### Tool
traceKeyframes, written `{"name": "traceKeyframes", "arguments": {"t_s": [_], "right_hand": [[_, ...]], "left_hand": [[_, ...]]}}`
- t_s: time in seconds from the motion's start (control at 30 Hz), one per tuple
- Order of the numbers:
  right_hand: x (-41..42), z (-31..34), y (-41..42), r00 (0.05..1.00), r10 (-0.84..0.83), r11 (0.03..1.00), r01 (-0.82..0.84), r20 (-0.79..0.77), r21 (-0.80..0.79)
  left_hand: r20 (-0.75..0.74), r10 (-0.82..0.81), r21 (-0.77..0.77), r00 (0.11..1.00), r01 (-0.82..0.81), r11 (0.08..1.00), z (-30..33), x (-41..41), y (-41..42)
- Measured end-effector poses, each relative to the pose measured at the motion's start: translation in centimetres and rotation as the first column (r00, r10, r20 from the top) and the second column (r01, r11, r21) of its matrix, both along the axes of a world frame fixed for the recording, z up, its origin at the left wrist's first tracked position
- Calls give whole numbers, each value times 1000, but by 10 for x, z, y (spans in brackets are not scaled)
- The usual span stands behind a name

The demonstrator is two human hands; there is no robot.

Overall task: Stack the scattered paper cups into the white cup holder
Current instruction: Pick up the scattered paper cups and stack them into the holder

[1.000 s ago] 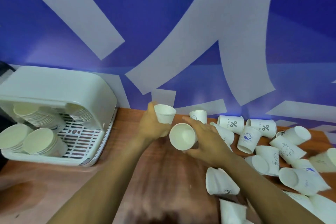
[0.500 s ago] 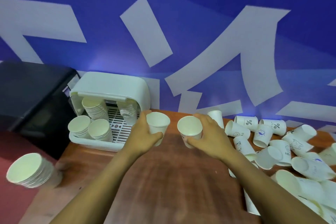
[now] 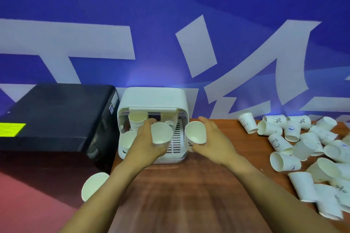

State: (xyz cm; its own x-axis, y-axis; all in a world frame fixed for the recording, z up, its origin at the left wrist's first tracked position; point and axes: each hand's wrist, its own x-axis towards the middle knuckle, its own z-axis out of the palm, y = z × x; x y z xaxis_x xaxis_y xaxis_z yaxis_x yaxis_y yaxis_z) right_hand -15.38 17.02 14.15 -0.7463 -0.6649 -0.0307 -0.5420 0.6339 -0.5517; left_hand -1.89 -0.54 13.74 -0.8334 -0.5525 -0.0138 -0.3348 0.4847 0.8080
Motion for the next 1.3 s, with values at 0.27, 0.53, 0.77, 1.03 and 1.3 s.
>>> {"name": "traceKeyframes", "arguments": {"t_s": [0.27, 0.53, 0.77, 1.03, 1.3], "right_hand": [[30, -1, -55, 998, 49, 999, -49, 25, 13], [31, -6, -95, 993, 100, 993, -103, 63, 53], [35, -17, -123, 989, 120, 990, -126, 86, 68], [35, -36, -143, 989, 101, 987, -114, 112, 112], [33, -63, -153, 988, 70, 980, -93, 138, 175]], "left_hand": [[68, 21, 48, 998, -24, 999, -2, 35, -57], [86, 105, 17, 991, -107, 994, -8, 39, -91], [177, 134, -19, 975, -133, 991, -18, 31, -113], [261, 116, -13, 958, -116, 993, -30, 15, -125], [427, 103, -82, 898, -75, 994, -47, 11, -126]]}}
